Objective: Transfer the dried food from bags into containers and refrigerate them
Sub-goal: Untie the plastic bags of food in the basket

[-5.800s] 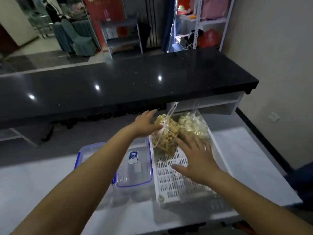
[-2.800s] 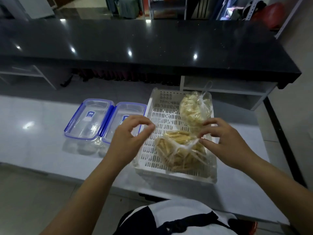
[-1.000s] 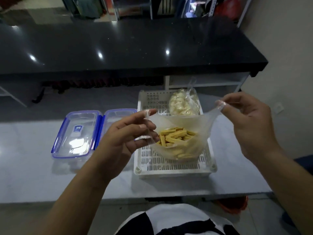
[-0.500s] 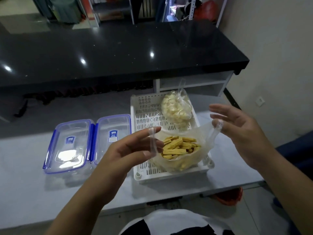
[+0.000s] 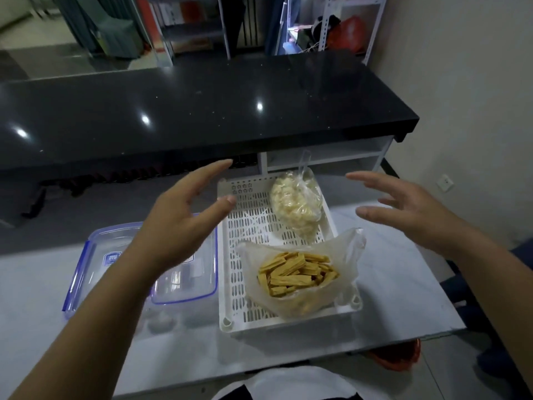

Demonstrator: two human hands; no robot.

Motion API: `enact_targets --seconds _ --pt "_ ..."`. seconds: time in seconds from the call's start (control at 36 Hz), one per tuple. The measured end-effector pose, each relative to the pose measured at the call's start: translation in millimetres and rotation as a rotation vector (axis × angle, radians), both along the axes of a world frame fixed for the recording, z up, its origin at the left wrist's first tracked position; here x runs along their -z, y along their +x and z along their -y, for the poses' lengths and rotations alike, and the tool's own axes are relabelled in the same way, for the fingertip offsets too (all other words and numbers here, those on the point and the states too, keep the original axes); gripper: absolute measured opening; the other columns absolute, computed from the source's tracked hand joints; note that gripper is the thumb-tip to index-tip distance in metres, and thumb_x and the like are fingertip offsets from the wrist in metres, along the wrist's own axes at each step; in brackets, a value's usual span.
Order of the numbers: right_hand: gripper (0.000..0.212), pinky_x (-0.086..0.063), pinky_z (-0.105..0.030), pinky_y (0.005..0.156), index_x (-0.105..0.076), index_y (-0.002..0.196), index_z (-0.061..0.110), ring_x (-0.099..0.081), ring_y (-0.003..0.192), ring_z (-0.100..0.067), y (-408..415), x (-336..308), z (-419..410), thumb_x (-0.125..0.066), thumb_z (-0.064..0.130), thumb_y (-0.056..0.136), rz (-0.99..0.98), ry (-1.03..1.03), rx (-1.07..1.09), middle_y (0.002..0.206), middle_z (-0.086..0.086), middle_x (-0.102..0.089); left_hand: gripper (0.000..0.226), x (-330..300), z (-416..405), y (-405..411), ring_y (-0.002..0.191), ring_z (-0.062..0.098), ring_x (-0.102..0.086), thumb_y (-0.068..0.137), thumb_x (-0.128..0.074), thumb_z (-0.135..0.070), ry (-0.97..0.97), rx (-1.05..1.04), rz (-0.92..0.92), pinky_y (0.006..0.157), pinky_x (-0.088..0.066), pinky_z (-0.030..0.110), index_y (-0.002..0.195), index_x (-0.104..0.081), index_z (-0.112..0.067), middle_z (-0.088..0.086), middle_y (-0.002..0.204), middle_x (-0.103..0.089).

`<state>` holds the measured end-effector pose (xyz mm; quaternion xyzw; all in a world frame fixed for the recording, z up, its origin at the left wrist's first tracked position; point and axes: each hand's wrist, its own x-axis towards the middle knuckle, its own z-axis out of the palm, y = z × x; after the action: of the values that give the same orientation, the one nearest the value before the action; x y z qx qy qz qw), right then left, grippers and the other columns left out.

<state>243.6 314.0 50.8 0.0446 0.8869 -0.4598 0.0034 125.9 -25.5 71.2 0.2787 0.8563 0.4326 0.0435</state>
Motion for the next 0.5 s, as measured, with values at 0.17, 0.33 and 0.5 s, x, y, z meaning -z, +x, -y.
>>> enact_targets --seconds 0.17,0.33,0.5 --pt "0.083 -0.035 -0.036 0.105 -0.041 0.147 0.044 -0.035 0.141 -0.013 -52 41 -5 -0.073 0.065 0.074 0.097 0.182 0.087 0.156 0.013 -0.038 0.071 38 -62 -49 0.128 0.009 -0.043 0.086 -0.064 -0.057 -0.311 0.193 0.148 0.099 -0.04 0.032 0.15 -0.035 -0.044 -0.008 0.151 -0.044" --pt "0.095 -0.025 -0.054 0.113 -0.026 0.153 0.046 -0.025 0.147 -0.026 -96 75 2 -0.068 0.073 0.072 0.196 0.6 -0.062 0.16 0.005 -0.034 0.08 77 -118 -84 0.148 0.025 -0.028 0.089 -0.07 -0.047 -0.521 0.282 0.143 0.118 -0.03 0.042 0.156 -0.027 -0.033 0.0 0.164 -0.022" --pt "0.088 -0.026 -0.051 0.109 -0.031 0.152 0.042 -0.03 0.144 -0.027 -118 102 11 -0.06 0.075 0.076 0.171 0.646 -0.026 0.154 0.002 -0.044 0.077 89 -154 -106 0.144 0.029 -0.036 0.094 -0.066 -0.038 -0.493 0.179 0.146 0.114 -0.039 0.045 0.157 -0.022 -0.034 0.003 0.165 -0.02"
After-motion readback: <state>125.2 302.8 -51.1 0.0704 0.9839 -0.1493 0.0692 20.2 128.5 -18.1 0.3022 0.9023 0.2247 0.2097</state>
